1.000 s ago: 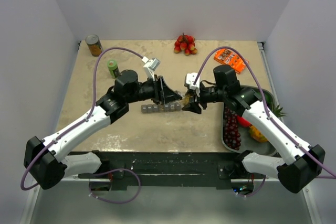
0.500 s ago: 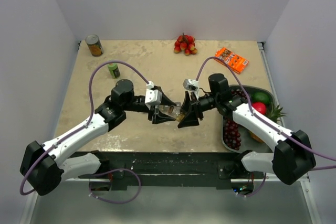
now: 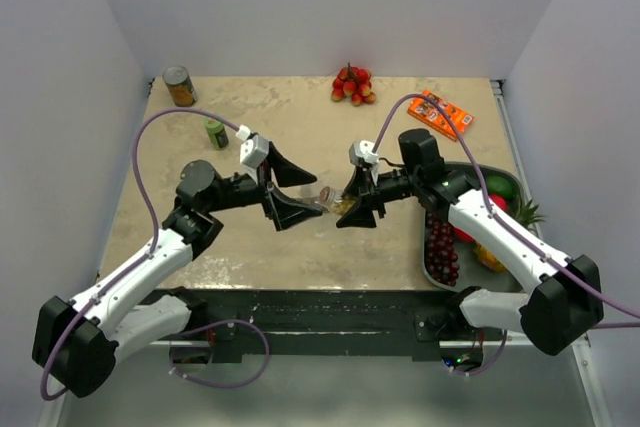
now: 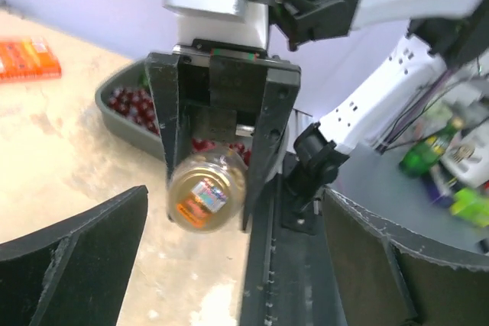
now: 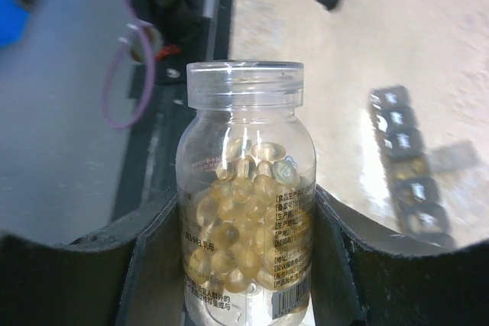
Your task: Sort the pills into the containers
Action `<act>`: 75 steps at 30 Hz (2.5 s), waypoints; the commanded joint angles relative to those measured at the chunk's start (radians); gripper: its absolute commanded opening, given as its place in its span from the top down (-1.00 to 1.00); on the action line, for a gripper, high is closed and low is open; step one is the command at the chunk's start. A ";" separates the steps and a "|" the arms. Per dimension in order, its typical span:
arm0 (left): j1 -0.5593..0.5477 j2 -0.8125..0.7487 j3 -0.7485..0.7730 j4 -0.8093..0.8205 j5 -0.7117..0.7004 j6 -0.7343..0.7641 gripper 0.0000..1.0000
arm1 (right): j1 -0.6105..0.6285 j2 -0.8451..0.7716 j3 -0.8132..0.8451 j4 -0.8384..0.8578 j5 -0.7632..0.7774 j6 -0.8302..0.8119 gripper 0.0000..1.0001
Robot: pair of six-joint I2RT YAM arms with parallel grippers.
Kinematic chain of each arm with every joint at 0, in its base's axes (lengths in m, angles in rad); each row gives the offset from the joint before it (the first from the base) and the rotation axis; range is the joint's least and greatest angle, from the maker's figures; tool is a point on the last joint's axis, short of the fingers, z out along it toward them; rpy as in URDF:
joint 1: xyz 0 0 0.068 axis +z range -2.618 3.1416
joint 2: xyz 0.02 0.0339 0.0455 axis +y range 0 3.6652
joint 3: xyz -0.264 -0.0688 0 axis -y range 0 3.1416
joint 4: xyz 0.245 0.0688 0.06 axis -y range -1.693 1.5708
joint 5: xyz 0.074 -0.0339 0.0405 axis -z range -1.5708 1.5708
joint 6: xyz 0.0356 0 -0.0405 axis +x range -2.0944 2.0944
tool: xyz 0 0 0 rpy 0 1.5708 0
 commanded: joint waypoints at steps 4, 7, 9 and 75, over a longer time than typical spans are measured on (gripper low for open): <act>0.014 0.143 0.190 -0.402 -0.176 -0.331 -0.87 | 0.004 -0.039 0.071 -0.064 0.360 -0.119 1.00; 0.002 0.177 0.224 -0.430 -0.256 -0.326 -0.86 | 0.012 -0.042 0.079 -0.072 0.384 -0.137 1.00; -0.005 0.213 0.245 -0.459 -0.278 -0.317 -0.86 | 0.014 -0.043 0.077 -0.072 0.394 -0.140 1.00; -0.064 0.085 0.156 -0.303 -0.247 -0.324 -0.86 | 0.034 -0.051 0.125 -0.181 0.286 -0.240 1.00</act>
